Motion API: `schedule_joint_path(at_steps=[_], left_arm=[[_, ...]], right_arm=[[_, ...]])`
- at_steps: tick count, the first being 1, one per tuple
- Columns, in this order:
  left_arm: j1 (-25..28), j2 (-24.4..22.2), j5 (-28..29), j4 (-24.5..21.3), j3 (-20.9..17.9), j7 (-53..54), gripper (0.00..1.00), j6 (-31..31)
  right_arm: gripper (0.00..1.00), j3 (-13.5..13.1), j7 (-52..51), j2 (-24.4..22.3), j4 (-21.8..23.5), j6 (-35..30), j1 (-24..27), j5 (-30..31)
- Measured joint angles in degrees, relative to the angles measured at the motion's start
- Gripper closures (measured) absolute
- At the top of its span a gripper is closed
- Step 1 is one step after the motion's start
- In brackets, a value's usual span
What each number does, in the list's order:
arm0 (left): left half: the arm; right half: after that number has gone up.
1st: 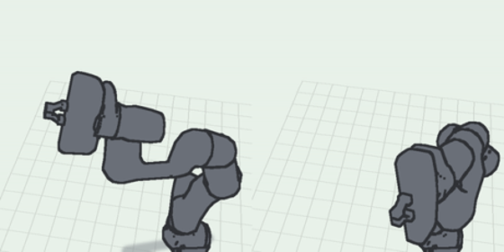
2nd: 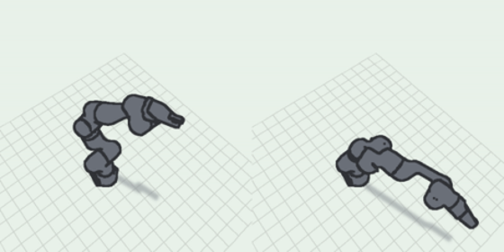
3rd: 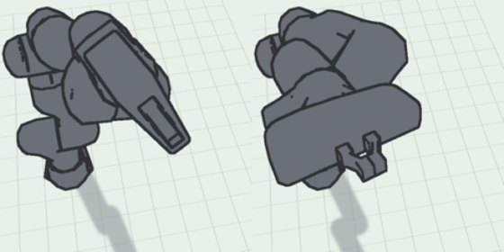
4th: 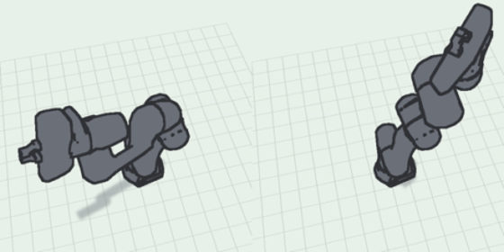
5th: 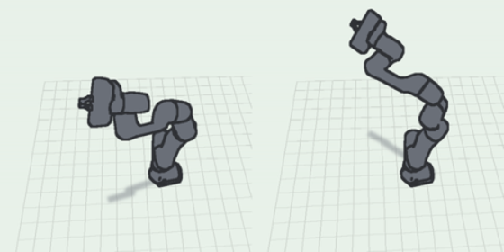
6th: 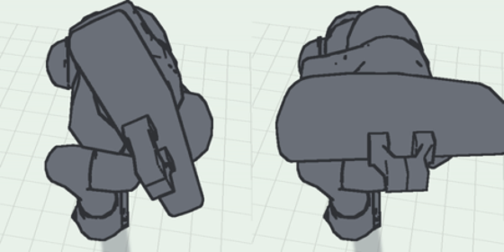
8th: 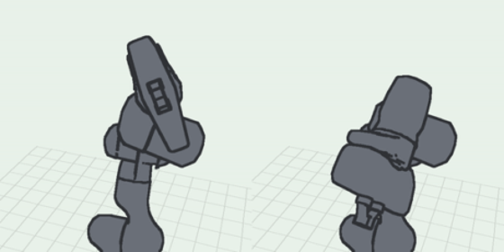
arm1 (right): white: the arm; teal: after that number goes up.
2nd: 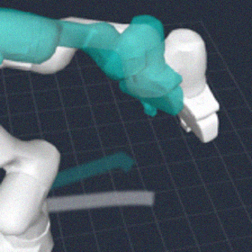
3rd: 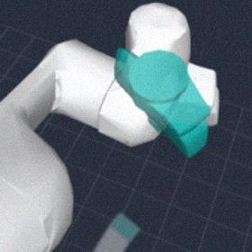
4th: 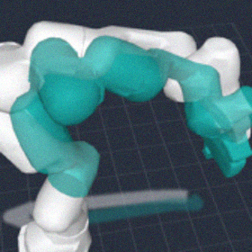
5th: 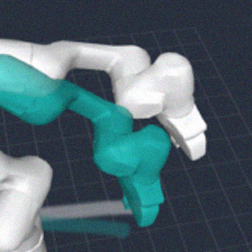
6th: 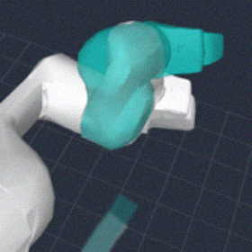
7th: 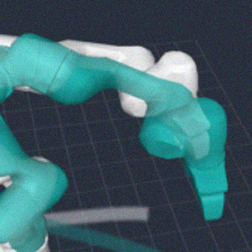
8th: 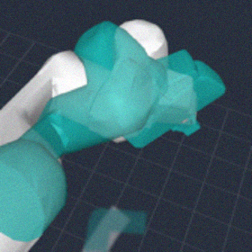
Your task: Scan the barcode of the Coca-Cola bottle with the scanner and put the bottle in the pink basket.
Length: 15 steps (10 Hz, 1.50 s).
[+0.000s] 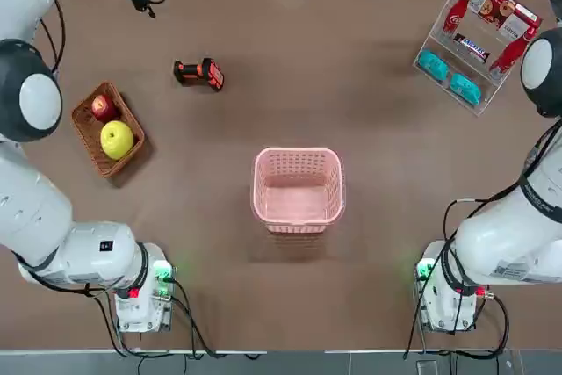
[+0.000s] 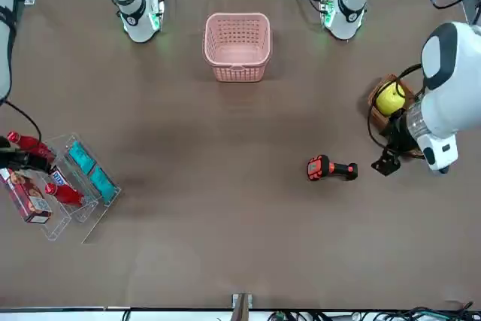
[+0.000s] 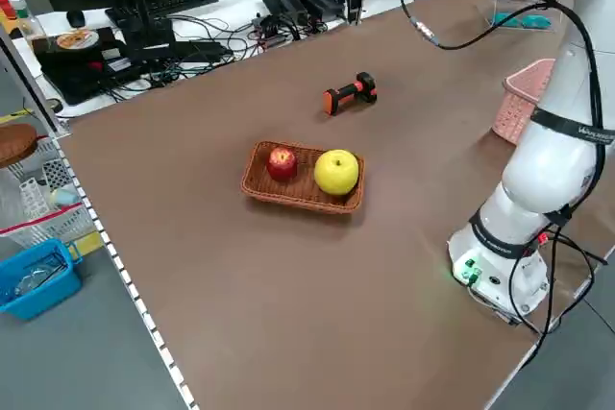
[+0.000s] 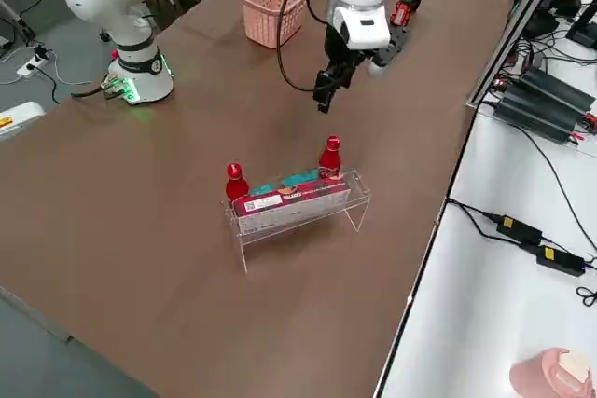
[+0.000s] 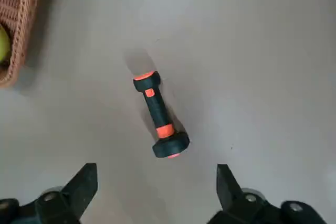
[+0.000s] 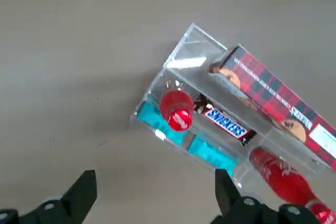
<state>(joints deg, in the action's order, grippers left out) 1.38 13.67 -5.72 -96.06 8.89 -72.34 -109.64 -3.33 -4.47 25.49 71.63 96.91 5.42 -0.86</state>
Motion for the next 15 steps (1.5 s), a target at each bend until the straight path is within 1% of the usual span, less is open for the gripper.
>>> schedule_joint_path(at_steps=[2,4,6,8,9,11,12,15], left_arm=[[-0.75,0.99,1.37,-1.02,0.35,-6.96,0.00,-2.73],[-1.15,1.67,4.86,-1.81,2.23,-13.48,0.00,-4.74],[-1.57,2.45,6.39,-4.30,3.13,-16.18,0.00,-8.83],[-1.58,4.27,7.73,-7.25,4.78,-17.96,0.00,-12.90],[-1.57,5.25,8.51,-9.29,5.23,-18.84,0.00,-16.15],[-1.33,6.50,8.87,-14.29,5.30,-19.38,0.00,-23.07],[-1.23,6.77,8.89,-16.03,5.31,-19.55,0.00,-25.29],[-1.22,7.51,9.07,-19.59,5.62,-21.06,0.00,-31.41]], right_arm=[[0.01,0.00,-0.06,1.47,1.00,3.95,0.01,-0.03],[0.03,0.00,-0.09,3.37,3.31,8.14,0.15,-0.03],[0.06,-0.02,-0.09,4.50,5.61,12.59,0.66,-0.03],[0.08,-0.02,-0.09,4.62,6.63,12.86,1.47,-0.04],[0.11,-0.02,-0.10,4.62,7.04,12.83,1.70,-0.04],[0.17,-0.02,-0.35,4.63,8.21,12.86,1.90,-0.04],[0.19,-0.02,-0.38,4.62,8.71,12.87,1.91,-0.04],[0.23,0.05,-0.41,4.63,10.00,12.88,1.91,-0.07]])
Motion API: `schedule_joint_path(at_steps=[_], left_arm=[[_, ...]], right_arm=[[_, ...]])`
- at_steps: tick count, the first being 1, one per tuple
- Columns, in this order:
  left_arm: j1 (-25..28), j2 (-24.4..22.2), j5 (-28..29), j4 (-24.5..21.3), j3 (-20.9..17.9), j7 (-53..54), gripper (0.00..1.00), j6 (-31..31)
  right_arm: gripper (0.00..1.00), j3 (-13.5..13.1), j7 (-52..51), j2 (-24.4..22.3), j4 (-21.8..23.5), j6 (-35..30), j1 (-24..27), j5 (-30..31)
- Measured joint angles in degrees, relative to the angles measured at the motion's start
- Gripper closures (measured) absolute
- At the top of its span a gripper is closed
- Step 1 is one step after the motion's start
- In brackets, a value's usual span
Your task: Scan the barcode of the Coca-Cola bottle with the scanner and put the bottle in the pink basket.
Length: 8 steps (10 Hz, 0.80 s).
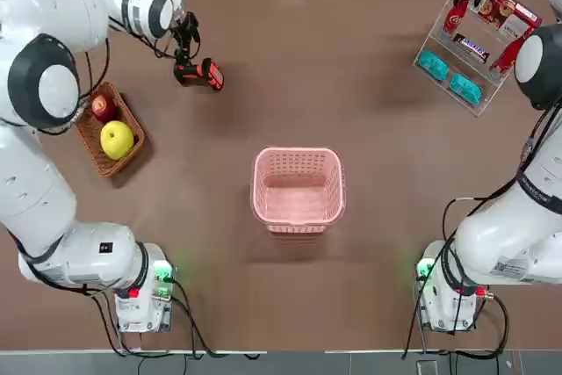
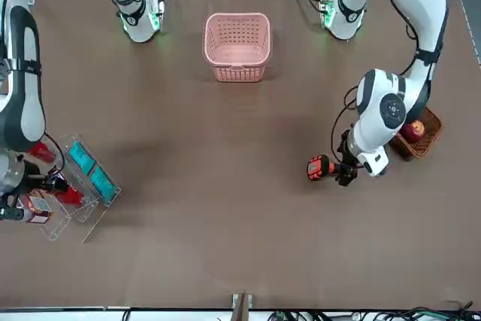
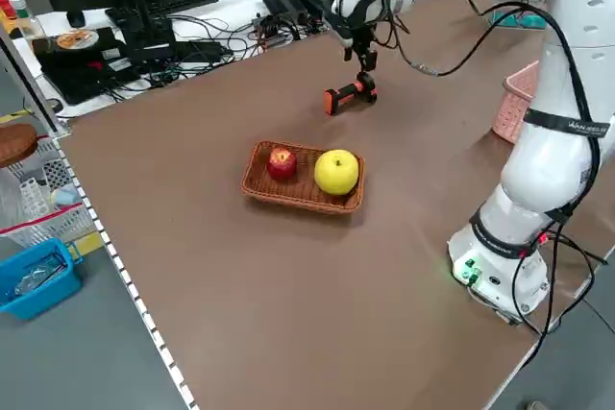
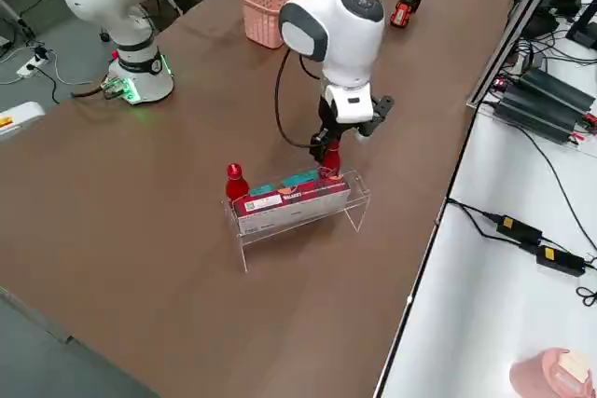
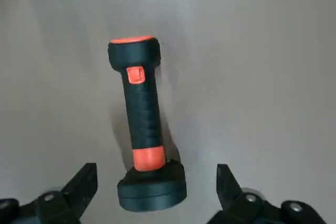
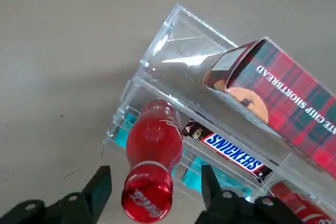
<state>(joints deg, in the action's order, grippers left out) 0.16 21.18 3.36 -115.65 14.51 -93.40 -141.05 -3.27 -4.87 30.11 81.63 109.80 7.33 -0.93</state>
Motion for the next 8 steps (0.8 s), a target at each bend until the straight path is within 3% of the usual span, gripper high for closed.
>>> schedule_joint_path(at_steps=[3,8], left_arm=[[1.10,0.78,3.65,-2.55,0.01,-0.31,0.00,-3.18],[1.59,1.81,4.41,-4.52,0.09,-0.34,0.00,-7.50]], right_arm=[[0.25,0.42,0.32,-0.20,0.05,0.23,0.00,-0.07],[0.41,0.97,0.87,-1.03,0.05,0.27,0.06,-0.11]])
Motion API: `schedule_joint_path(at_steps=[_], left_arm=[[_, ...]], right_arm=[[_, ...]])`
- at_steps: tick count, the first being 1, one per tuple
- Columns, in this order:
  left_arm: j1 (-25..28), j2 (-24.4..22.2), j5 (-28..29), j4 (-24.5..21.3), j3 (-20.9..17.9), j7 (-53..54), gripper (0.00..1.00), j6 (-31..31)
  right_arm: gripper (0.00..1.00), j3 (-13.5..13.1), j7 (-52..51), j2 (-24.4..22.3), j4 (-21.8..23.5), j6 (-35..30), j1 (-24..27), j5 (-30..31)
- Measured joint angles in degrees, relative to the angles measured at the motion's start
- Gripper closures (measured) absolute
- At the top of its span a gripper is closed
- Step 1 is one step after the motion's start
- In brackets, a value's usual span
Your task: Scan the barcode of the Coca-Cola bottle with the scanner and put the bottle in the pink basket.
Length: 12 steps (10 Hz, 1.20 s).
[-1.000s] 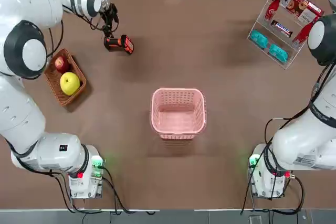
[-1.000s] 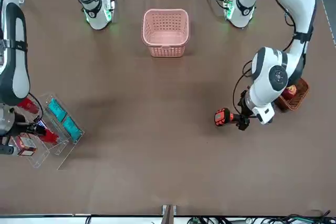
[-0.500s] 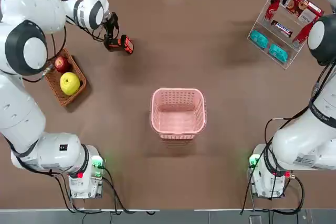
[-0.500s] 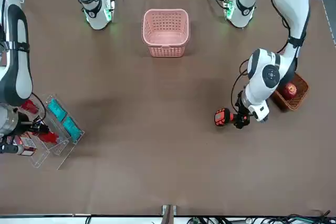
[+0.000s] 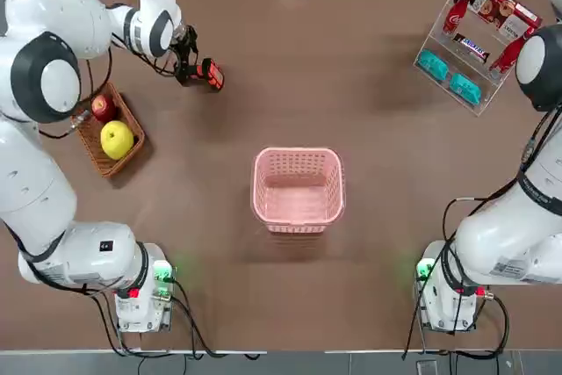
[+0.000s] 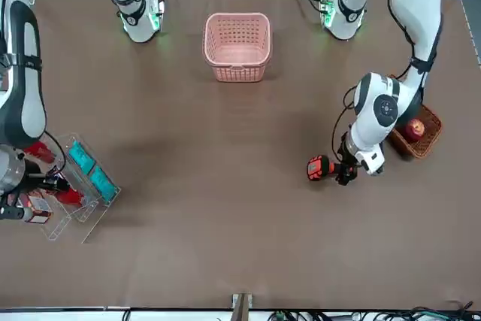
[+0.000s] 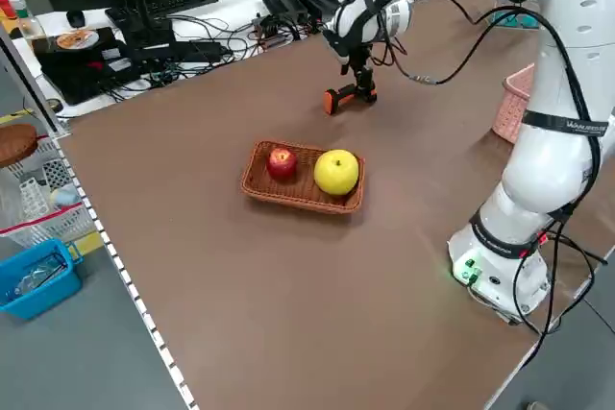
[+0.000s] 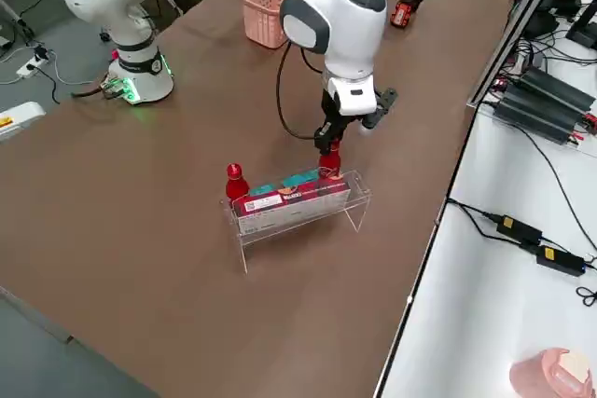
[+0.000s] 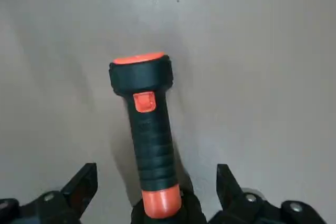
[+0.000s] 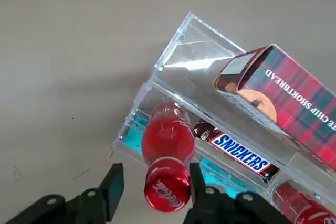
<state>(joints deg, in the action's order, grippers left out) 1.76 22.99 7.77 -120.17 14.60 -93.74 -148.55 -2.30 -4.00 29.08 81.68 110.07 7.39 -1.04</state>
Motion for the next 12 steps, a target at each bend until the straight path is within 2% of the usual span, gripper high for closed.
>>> schedule_joint_path(at_steps=[3,7,10,12], left_arm=[[0.01,0.63,0.00,-1.71,0.01,0.00,0.00,-2.39],[0.12,1.25,0.53,-1.97,-0.04,0.00,0.00,-3.37],[0.66,1.97,1.04,-2.09,-0.09,0.12,0.00,-4.26],[0.89,2.16,1.63,-2.09,-0.10,0.16,0.00,-4.34]], right_arm=[[0.44,0.00,-0.01,0.00,0.00,0.01,0.63,0.00],[0.53,0.01,-0.01,0.00,0.00,0.02,0.74,0.00],[0.67,0.11,0.01,-0.02,0.00,0.03,0.74,-0.03],[0.67,0.12,0.01,-0.02,0.00,0.03,0.75,-0.03]])
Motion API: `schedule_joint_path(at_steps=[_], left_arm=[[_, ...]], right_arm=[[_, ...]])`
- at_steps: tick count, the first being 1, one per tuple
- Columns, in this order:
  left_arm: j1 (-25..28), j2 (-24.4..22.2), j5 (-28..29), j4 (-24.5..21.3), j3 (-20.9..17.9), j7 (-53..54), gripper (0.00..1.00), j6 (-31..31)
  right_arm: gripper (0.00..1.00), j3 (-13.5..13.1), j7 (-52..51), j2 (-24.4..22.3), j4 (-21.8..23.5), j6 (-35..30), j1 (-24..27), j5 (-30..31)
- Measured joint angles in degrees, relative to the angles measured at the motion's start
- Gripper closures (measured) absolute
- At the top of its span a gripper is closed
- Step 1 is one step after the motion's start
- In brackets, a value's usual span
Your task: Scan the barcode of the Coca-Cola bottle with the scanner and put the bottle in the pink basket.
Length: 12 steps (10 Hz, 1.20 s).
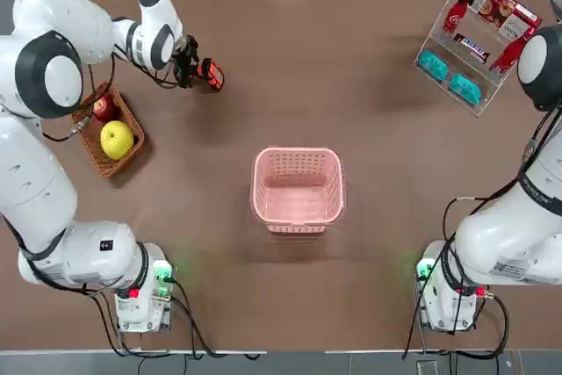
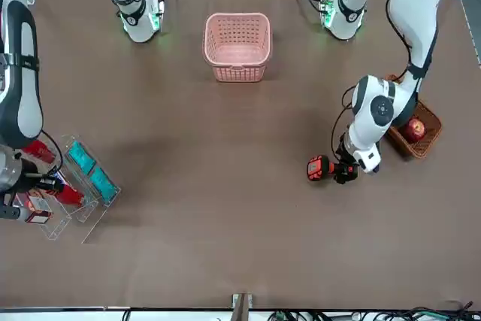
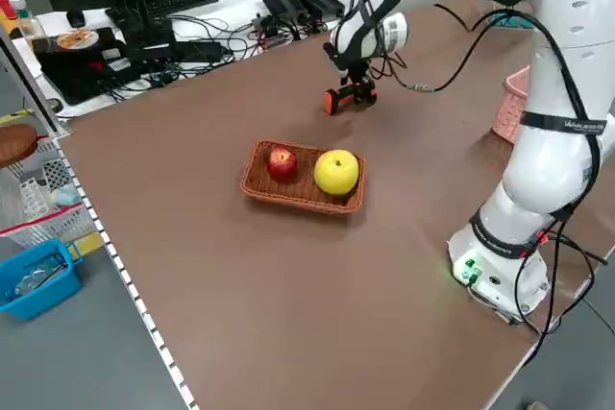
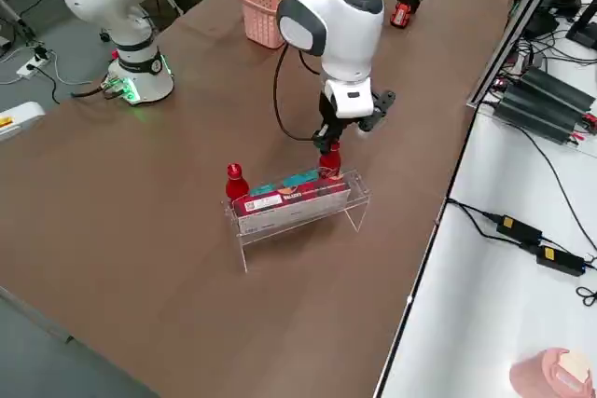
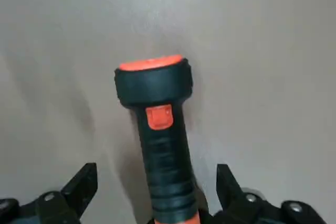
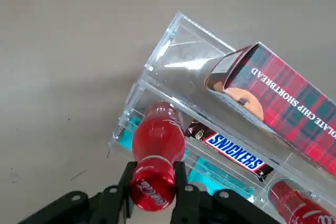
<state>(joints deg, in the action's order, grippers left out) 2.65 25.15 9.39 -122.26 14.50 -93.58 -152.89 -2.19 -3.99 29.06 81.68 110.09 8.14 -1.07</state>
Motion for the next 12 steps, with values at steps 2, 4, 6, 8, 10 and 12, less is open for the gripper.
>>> schedule_joint_path(at_steps=[2,4,6,8,10,12], left_arm=[[0.00,0.00,0.15,0.00,0.01,0.00,0.02,-0.03],[0.00,0.01,0.19,0.00,0.05,0.00,0.02,-0.20],[0.00,0.09,0.20,-0.01,0.04,0.00,0.02,-0.59],[0.00,0.35,0.72,-0.02,0.04,0.02,0.02,-1.16],[0.01,0.61,0.75,-0.04,0.04,0.03,0.04,-1.32],[0.03,0.70,0.76,-0.06,0.02,0.04,0.35,-1.35]], right_arm=[[0.67,0.01,0.00,0.00,0.00,0.00,0.00,0.00],[0.67,0.08,0.00,-0.01,0.00,0.01,0.00,0.00],[0.67,0.37,-0.01,-0.14,0.00,0.25,0.00,0.00],[0.67,0.97,-0.09,-1.89,0.04,0.30,0.00,-0.04],[0.67,2.15,-0.42,-6.80,1.49,-1.16,0.04,0.02],[0.67,3.10,-1.36,-12.34,4.20,-1.84,0.05,-0.07]])
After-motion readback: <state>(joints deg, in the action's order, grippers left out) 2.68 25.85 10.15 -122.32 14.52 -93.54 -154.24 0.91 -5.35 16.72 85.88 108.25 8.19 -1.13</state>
